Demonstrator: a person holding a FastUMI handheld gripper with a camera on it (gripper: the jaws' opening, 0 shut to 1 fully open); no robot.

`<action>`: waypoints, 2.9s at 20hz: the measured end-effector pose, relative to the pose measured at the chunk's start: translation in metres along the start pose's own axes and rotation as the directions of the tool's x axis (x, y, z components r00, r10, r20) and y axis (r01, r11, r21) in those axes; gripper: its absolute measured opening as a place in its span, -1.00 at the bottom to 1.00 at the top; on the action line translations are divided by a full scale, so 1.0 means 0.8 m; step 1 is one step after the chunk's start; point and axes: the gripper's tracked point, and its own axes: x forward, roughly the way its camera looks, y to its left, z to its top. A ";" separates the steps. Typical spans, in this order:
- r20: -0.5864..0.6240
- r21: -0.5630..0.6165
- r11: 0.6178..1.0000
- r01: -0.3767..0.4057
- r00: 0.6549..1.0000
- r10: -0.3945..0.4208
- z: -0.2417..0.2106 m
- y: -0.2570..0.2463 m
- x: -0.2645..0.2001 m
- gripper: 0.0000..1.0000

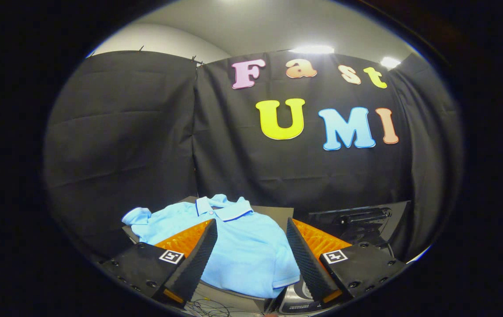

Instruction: Put the clothes into the washing machine and then close the washing machine lid.

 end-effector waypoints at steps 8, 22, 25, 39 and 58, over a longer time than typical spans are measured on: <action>-0.116 -0.019 0.998 -0.058 0.992 0.055 -0.020 0.057 0.050 0.97; -0.307 -0.051 0.993 -0.109 0.948 0.088 -0.061 0.123 0.111 0.97; -0.353 -0.055 0.993 -0.105 0.932 0.079 -0.072 0.124 0.124 0.97; -0.467 -0.094 0.987 -0.130 0.882 0.071 -0.092 0.132 0.136 0.12; -0.173 0.059 0.984 -0.169 0.969 0.177 0.009 0.127 0.123 -0.97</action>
